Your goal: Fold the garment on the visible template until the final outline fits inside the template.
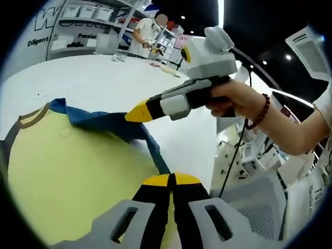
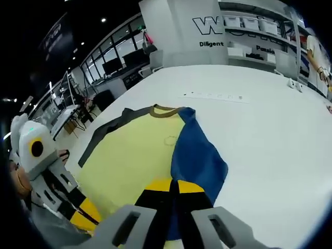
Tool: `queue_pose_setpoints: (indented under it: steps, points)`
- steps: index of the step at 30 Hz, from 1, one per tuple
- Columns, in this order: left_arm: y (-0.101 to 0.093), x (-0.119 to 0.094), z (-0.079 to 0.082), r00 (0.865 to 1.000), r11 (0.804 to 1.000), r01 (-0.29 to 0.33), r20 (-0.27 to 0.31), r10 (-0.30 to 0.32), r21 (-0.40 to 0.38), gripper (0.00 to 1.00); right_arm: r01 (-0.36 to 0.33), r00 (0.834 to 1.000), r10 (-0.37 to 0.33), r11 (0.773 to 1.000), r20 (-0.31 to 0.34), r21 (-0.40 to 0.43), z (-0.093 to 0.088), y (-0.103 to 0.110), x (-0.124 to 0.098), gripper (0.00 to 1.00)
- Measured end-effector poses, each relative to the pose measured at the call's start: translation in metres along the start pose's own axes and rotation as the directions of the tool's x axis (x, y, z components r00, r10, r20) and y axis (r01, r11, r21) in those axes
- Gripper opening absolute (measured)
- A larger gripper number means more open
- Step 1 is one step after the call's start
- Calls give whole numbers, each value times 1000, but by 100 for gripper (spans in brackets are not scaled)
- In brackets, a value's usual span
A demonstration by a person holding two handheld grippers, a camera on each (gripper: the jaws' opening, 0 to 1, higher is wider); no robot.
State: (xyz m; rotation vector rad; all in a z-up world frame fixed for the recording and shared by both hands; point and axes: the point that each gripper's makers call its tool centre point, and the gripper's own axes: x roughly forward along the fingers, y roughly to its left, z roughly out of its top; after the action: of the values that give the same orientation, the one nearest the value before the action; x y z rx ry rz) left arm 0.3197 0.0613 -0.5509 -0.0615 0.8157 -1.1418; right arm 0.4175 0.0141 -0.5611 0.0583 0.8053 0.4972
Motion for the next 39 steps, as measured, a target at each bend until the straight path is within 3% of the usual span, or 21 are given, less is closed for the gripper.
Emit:
queue_pose_setpoints:
  steps: [5, 12, 20, 23, 27, 35, 39]
  points:
    - [15, -21, -4, 997, 997, -76, -17, 76, 19, 0, -14, 1000, 14, 1000, 2, 11, 1, 12, 6, 0]
    - [35, -39, -20, 988, 990, -142, -65, 140, -25, 0, -62, 998, 61, 998, -21, -33, 0, 34, 23, 0]
    - [43, -47, -36, 982, 983, -166, -105, 157, -80, 0, -96, 994, 93, 994, -55, -60, -4, 47, 37, 0]
    - [48, -46, -45, 976, 977, -184, -139, 168, -110, 0, -97, 993, 92, 993, -70, -66, -6, 47, 40, 1]
    - [56, -46, -55, 967, 969, -218, -162, 198, -115, 0, -75, 996, 72, 995, -53, -58, 2, 39, 43, 13]
    - [62, -43, -63, 961, 959, -241, -177, 214, -150, 0, -53, 998, 51, 997, -32, -59, 23, 26, 54, 16]
    - [64, -42, -65, 961, 955, -244, -172, 215, -169, 0, -29, 999, 29, 999, -21, -34, 40, 15, 73, 19]
